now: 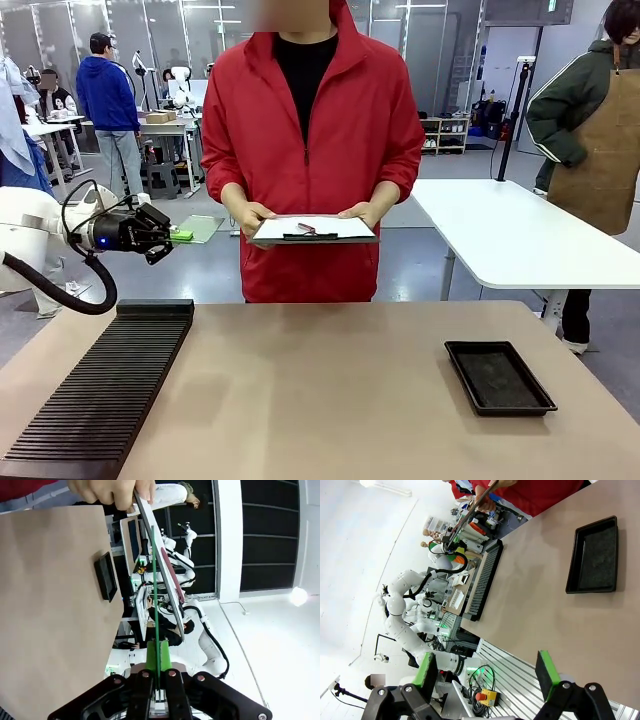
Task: Inspect the PCB.
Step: Pick up the Blank PCB and present it to the human, then release the Blank PCB you were holding.
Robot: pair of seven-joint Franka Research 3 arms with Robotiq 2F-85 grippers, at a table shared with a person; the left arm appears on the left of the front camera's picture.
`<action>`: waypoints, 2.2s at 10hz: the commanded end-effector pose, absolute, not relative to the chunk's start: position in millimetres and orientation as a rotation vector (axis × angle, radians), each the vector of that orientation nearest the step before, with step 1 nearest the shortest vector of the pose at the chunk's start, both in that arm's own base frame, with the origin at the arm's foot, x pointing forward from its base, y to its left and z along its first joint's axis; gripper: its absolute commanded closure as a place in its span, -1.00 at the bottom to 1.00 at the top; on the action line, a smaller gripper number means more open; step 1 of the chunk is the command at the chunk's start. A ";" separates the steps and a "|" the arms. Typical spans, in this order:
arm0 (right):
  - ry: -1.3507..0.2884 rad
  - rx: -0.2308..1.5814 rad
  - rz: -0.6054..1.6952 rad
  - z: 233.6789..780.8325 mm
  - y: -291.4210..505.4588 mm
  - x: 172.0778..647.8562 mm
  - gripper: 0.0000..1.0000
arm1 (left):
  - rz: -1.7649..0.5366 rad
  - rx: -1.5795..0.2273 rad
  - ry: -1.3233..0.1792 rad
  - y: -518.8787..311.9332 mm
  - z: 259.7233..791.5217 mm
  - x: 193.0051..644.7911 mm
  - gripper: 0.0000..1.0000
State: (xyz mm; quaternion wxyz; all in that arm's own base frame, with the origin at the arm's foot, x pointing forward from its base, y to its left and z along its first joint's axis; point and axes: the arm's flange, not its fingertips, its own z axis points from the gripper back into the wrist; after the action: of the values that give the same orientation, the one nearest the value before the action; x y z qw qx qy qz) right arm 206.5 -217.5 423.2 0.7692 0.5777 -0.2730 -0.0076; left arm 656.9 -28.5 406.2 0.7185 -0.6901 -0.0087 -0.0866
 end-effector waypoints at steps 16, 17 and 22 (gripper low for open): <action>-0.614 1.256 0.000 424.9 -218.5 206.3 -1.00 | -0.195 -1.508 -0.018 -30.7 405.9 657.1 0.95; -0.614 1.256 0.000 424.9 -218.5 206.3 -1.00 | -0.195 -1.508 -0.018 -30.7 405.9 657.1 0.95; -0.614 1.256 0.000 424.9 -218.5 206.3 -1.00 | -0.195 -1.508 -0.018 -30.7 405.9 657.1 0.95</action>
State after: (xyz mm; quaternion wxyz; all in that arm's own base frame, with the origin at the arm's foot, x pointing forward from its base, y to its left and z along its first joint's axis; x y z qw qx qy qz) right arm 206.5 -217.5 423.2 0.7692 0.5774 -0.2735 -0.0068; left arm 656.6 -29.1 405.8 0.7195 -0.6890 -0.0076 -0.0873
